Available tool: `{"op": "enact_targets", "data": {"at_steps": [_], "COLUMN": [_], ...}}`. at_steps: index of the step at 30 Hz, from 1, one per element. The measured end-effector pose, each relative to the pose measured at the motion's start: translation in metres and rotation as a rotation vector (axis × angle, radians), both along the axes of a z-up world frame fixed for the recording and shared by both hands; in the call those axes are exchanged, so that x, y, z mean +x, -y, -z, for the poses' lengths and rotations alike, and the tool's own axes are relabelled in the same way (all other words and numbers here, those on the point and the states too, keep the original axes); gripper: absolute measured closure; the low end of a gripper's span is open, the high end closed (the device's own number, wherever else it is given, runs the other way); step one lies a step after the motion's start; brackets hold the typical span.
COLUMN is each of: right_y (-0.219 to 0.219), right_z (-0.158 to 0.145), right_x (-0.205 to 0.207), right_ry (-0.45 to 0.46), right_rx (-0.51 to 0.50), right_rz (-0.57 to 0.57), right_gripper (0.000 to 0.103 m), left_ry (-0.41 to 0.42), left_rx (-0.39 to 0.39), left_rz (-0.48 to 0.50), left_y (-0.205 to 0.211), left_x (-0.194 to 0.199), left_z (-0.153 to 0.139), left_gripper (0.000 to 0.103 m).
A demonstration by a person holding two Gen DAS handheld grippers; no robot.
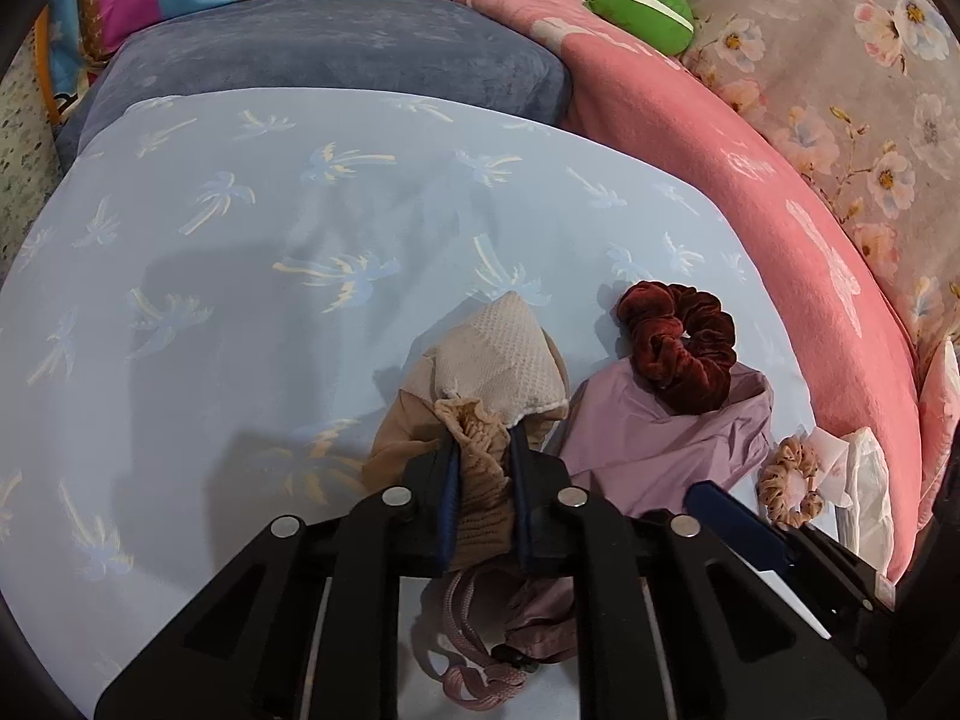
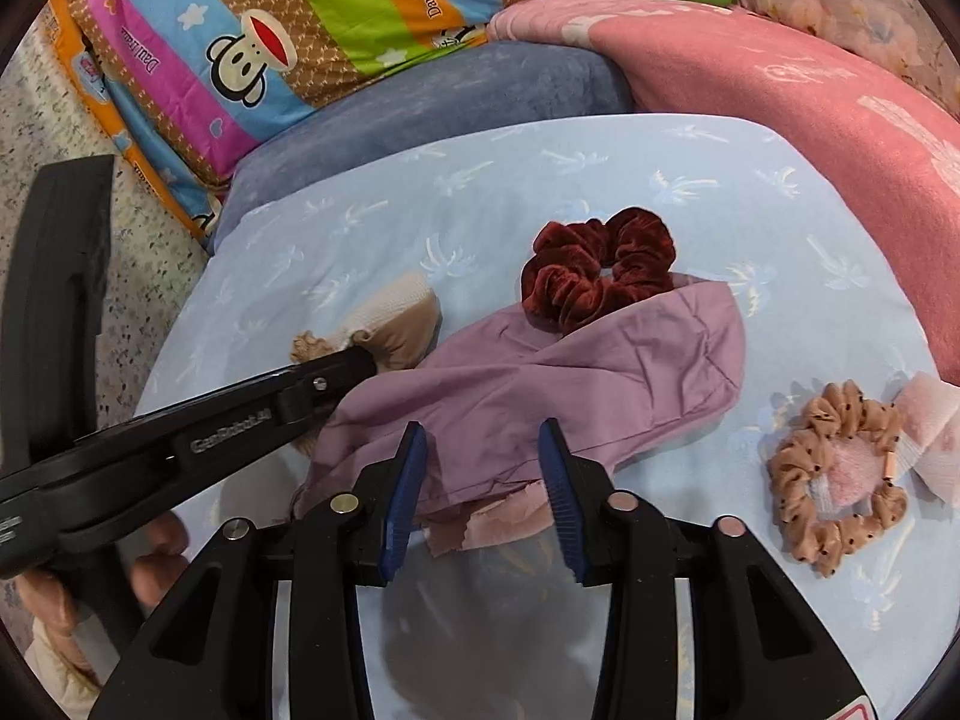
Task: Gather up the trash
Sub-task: 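Grasp the beige knit bag with the left tool while the right tool grasps the lilac drawstring pouch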
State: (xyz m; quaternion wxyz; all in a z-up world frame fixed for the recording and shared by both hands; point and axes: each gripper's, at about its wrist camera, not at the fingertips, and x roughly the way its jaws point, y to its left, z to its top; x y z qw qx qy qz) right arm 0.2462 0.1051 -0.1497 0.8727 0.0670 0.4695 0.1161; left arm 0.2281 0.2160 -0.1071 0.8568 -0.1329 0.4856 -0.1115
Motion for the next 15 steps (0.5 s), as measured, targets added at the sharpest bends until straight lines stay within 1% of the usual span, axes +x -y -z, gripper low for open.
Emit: {"op": "enact_targets", "data": {"at_steps": [1, 2, 3, 7, 12, 15], "right_y": [-0.002, -0.003, -0.004, -0.005, -0.004, -0.006], "right_z": [0.002, 0.003, 0.003, -0.005, -0.028, -0.033], "right_x": [0.002, 0.002, 0.003, -0.003, -0.015, -0.023], "right_ry": [-0.006, -0.010, -0.011, 0.017, 0.072, 0.063], "right_rx": [-0.002, -0.004, -0.007, -0.010, 0.014, 0.046], "right_rz": [-0.003, -0.005, -0.006, -0.010, -0.024, -0.058], "right_gripper": [0.086, 0.097, 0.102, 0.102, 0.102, 0.102], "left_ry": [0.001, 0.002, 0.006, 0.022, 0.042, 0.055], "left_rx": [0.001, 0.005, 0.011, 0.021, 0.022, 0.027], "left_rz": [-0.001, -0.004, -0.005, -0.017, -0.041, -0.056], "left_y": [0.000, 0.000, -0.001, -0.002, -0.007, -0.011], "left_x": [0.001, 0.001, -0.001, -0.003, -0.010, -0.018], "left_z": [-0.001, -0.002, -0.003, -0.010, -0.023, -0.030], "left_gripper": [0.091, 0.092, 0.092, 0.094, 0.095, 0.095]}}
